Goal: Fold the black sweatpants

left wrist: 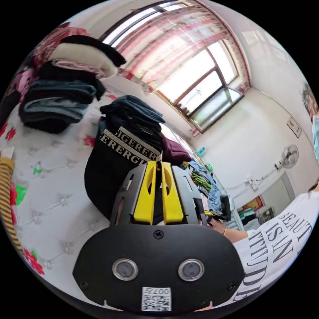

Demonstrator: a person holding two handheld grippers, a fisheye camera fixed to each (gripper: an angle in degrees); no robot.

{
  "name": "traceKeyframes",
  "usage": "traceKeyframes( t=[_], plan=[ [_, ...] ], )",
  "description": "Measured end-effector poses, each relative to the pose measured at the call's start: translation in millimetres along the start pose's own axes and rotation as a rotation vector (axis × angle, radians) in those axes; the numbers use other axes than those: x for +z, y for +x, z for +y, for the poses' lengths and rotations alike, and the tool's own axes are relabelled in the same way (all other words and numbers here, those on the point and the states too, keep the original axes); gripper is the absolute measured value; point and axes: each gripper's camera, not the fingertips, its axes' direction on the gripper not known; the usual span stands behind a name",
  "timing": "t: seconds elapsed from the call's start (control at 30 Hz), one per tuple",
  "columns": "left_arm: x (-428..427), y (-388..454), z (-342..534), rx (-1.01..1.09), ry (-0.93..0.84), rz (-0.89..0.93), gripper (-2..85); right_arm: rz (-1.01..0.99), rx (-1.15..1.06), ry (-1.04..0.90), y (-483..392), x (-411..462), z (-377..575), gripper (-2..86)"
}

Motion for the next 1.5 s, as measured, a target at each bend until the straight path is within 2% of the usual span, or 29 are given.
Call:
traceKeyframes(
  t=[0.07, 0.2, 0.3, 0.47, 0.57, 0.73, 0.87, 1.03, 1.2, 1.3, 1.37, 1.43, 1.5],
  plan=[
    [65.3, 49.8, 0.1, 0.151, -0.096, 0.149, 4.1, 0.016, 0.095, 0.051, 16.5, -11.4, 4.5, 7.2],
    [148.9, 65.8, 25.8, 0.127, -0.299, 0.194, 9.5, -0.042, 0.234, 0.077, 46.8, -17.2, 8.9, 8.0],
    [159.6, 50.8, 54.9, 0.063, -0.303, 0.145, 9.5, -0.071, 0.328, 0.113, 73.4, -25.1, 15.3, 9.0],
    [146.3, -26.0, 101.7, -0.123, -0.409, -0.105, 9.8, -0.129, 0.407, 0.147, 119.4, -28.0, 4.6, 10.3],
    [142.3, -61.5, 117.6, -0.225, -0.428, -0.184, 11.1, -0.217, 0.425, 0.117, 139.8, -11.2, -17.5, 10.5],
    [186.3, -90.9, 137.1, -0.371, -0.483, -0.114, 11.2, -0.297, 0.386, 0.042, 138.6, 18.6, -60.6, 9.0],
    [221.2, -87.0, 132.4, -0.372, -0.479, -0.104, 4.3, -0.231, 0.328, -0.059, 122.7, 33.8, -88.2, 6.7],
    [251.0, -35.3, 76.6, -0.19, -0.412, 0.054, 0.7, -0.371, 0.301, 0.098, 126.0, -11.5, -113.1, 5.3],
    [301.1, 35.9, -34.2, 0.016, -0.293, 0.136, 0.8, -0.335, 0.165, 0.341, 115.2, -101.5, -183.5, 5.3],
    [335.1, 72.7, -95.5, 0.118, -0.19, 0.07, 1.7, -0.182, 0.15, 0.552, 106.0, -154.3, -230.0, 6.5],
    [367.6, 82.4, -108.5, 0.218, -0.202, -0.131, 3.2, -0.018, 0.206, 0.681, 104.6, -173.1, -247.6, 7.9],
    [393.8, 71.7, -91.2, 0.194, -0.325, -0.304, 4.0, 0.049, 0.228, 0.639, 109.1, -166.2, -251.4, 8.8],
    [407.1, 61.6, -49.9, 0.204, -0.429, -0.32, 5.0, 0.089, 0.251, 0.578, 118.0, -145.7, -236.0, 9.2]
  ],
)
